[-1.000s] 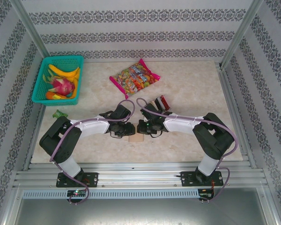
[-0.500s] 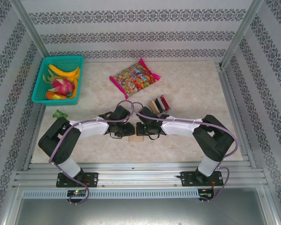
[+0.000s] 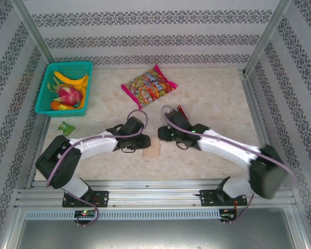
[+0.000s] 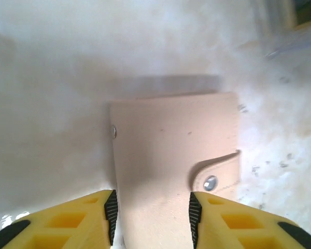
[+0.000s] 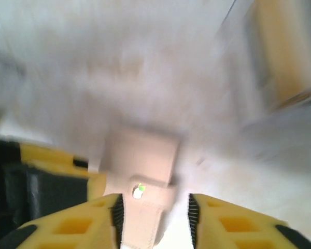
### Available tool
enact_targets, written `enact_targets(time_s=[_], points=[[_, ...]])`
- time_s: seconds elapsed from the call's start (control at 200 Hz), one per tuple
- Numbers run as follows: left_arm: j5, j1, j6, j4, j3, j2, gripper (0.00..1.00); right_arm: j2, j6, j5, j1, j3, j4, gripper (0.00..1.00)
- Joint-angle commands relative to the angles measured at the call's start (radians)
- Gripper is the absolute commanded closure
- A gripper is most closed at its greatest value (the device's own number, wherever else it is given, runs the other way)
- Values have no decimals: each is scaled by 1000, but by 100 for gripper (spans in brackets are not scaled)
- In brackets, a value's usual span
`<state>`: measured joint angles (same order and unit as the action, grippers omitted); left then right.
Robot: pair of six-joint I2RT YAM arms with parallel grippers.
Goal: Put the credit cards into the card holder
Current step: Close the button on the card holder, then reset both arms
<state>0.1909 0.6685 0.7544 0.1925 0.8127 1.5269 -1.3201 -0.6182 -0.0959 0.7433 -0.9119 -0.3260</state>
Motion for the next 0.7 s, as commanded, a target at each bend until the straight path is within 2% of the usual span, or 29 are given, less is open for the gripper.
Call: enact_targets(time_s=[0.0, 0.065, 0.125, 0.27, 0.39, 0.49, 0.625, 0.665, 0.694], points=[[-194, 4, -61, 78, 15, -125, 48, 173, 125, -340, -99, 69, -67, 35], [-308, -5, -84, 108, 4, -184, 42, 245, 187, -459, -183, 136, -16, 23], [-403, -27, -112, 127, -8, -231, 38, 292, 254, -497, -274, 184, 27, 11], [-624, -118, -178, 152, -55, -329, 18, 291, 410, -450, -508, 336, 277, 8], [-764, -233, -244, 93, -125, -391, 0, 218, 492, -395, -612, 437, 495, 7], [-806, -339, -307, 9, -183, -410, 0, 127, 525, -300, -665, 498, 700, 7], [-836, -418, -477, -156, -240, -410, 0, 56, 560, -211, -672, 484, 801, 7], [-824, -440, -534, -210, -253, -402, 0, 14, 574, -195, -678, 485, 868, 7], [-814, -450, -576, -274, -276, -390, 0, -6, 586, -187, -677, 462, 851, 7]])
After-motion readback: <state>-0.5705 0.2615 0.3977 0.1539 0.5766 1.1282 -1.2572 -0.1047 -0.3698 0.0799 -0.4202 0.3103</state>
